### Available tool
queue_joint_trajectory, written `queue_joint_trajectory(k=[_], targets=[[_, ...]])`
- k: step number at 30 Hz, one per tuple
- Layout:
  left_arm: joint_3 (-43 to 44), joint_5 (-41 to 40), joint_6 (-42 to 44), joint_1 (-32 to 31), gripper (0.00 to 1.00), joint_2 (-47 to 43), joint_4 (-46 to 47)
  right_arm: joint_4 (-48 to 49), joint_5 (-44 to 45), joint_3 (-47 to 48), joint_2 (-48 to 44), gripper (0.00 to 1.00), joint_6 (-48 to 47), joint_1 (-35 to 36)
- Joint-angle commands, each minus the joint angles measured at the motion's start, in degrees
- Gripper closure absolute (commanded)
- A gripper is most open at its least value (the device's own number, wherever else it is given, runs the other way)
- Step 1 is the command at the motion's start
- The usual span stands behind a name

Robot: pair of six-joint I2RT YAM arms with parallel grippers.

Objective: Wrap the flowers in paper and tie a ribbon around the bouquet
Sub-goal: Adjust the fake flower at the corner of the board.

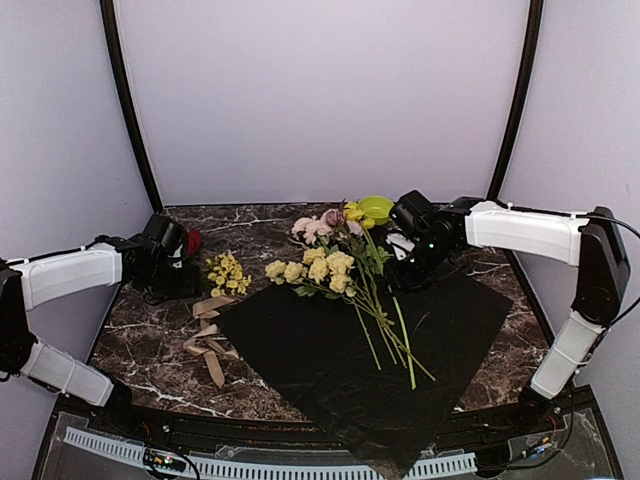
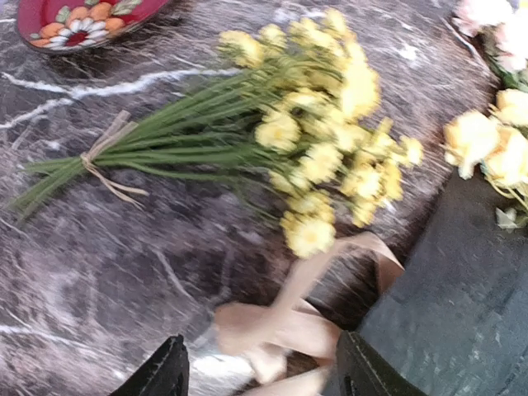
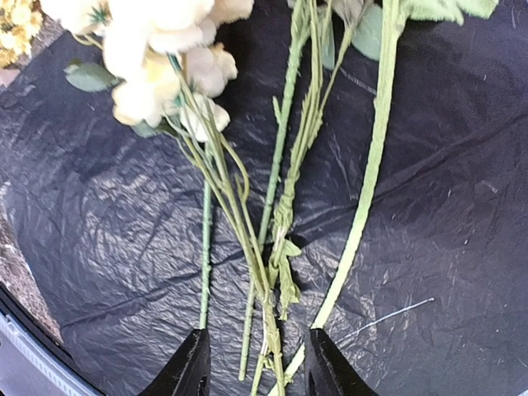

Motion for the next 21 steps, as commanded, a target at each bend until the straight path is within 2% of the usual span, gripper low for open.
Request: queue_joint_trajectory(k=[1,3,9,13,15,19,21], targets=[[5.5,0.87,4.85,9.99,0.35,3.84,-1.79,1.18,-0.21,-3.11,-1.1,0.6,-0.65,0.35],[8.06,2.17,6.9,14.3,0.31,6.09,-1.91,1.72,-0.3,-3.93,-1.57,0.6,-1.02,0.35],[16.45,7.36,13.48,23.27,0.3,14.03,-4.8,1.97,-0.34,-5.85,-2.3,0.6,-2.07,0.35],[21.14,8.46,15.92,24.94,0.31,20.21,-5.36,1.73,-0.06,-6.57,-2.48,0.6,-2.41,0.35],[23.54,8.09,16.73,25.42,0.36,24.23,-6.75,1.7,0.08,-7.02,-2.93,0.6,-2.42,0.39],[26.83,6.03,17.78,25.65,0.56,31.27,-8.32,1.49,0.52,-8.09,-4.23,0.59,-2.39,0.35],[27.2,5.5,17.9,25.72,0.6,33.14,-8.01,1.16,0.88,-8.42,-4.54,0.59,-2.42,0.35]])
